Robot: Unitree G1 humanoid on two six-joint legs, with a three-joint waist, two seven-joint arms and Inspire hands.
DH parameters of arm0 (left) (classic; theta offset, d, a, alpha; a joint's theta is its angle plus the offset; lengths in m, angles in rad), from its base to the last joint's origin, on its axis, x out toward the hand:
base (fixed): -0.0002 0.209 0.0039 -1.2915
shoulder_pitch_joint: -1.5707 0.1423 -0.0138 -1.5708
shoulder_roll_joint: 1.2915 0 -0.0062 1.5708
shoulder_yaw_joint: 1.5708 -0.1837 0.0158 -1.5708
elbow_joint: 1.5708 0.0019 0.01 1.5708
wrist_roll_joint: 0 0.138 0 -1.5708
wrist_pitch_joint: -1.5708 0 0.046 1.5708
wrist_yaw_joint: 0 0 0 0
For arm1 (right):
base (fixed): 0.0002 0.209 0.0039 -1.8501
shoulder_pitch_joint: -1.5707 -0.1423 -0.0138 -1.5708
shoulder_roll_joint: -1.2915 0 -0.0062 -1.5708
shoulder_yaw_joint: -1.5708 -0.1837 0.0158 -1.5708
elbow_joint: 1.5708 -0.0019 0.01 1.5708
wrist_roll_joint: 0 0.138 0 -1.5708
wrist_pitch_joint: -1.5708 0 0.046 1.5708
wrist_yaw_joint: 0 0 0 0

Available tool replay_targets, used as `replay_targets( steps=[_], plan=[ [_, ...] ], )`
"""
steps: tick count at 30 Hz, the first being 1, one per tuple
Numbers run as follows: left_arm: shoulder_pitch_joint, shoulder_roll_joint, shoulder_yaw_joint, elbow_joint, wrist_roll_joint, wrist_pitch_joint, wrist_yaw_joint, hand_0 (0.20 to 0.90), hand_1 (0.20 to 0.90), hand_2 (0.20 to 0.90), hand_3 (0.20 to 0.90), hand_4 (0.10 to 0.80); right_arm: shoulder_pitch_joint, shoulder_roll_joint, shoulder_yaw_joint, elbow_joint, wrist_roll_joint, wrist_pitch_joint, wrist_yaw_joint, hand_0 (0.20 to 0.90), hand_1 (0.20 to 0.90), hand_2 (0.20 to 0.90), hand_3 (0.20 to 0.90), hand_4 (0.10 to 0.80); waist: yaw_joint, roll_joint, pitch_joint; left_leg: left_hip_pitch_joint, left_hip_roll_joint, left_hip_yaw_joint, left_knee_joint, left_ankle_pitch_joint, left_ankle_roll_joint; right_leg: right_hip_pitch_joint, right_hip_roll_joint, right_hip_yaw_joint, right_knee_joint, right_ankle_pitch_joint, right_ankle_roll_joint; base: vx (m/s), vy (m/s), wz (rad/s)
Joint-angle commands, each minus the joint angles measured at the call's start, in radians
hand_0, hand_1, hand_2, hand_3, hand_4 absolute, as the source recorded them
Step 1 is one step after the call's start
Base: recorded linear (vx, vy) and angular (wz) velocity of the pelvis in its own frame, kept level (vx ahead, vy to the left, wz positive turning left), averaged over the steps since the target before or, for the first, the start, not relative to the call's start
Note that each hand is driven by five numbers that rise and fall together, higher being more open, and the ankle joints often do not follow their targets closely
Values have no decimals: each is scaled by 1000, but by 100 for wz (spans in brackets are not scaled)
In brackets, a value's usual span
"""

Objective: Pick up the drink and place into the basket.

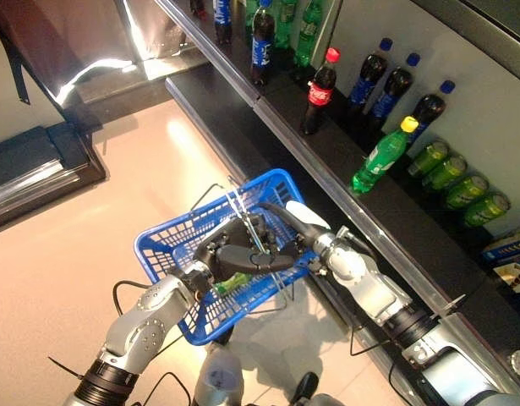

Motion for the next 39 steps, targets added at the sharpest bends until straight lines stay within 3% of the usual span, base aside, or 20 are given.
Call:
replay_targets(
  steps=[1,7,13,26,31,39],
  plan=[
    [-96,-146,100,-169,-58,-344,-68,300,300,300,200,100,73,-1,-13,-51,150,-111,-47,900,900,900,900,800,-31,28,-297,69,29,65,-28,-70,34,25,-16,12,-2,-19,-20,13,12,-12],
    [-4,-156,176,-75,-29,-394,-32,300,300,300,200,100,247,34,-117,-27,319,-202,-47,900,900,900,900,800,-50,41,-300,67,37,82,-28,-74,32,16,-25,16,-2,-19,-13,6,12,-6],
    [62,-177,258,-5,-1,-427,-1,300,300,300,200,100,367,52,-197,11,320,-261,-58,900,900,900,900,800,-84,51,-297,70,45,100,-28,-77,31,2,-30,34,-2,-15,-10,1,9,-11],
    [107,-214,343,244,49,-481,72,300,300,300,200,100,470,93,-338,116,436,-290,-92,900,900,900,900,800,-150,72,-292,88,63,133,-28,-88,24,-25,-30,86,-2,-8,-7,-6,4,-15],
    [129,-232,385,455,47,-484,70,300,300,300,200,100,530,108,-426,186,450,-301,-122,900,900,900,900,800,-190,79,-289,97,69,144,-28,-92,20,-41,-26,120,-2,2,-7,-6,-5,-17],
    [117,-242,443,846,93,-525,186,300,300,300,200,100,551,109,-478,373,502,-290,-183,900,900,900,900,800,-232,80,-291,108,69,158,-28,-101,16,-55,-21,145,-2,13,-9,-7,-2,-9]
  ],
)
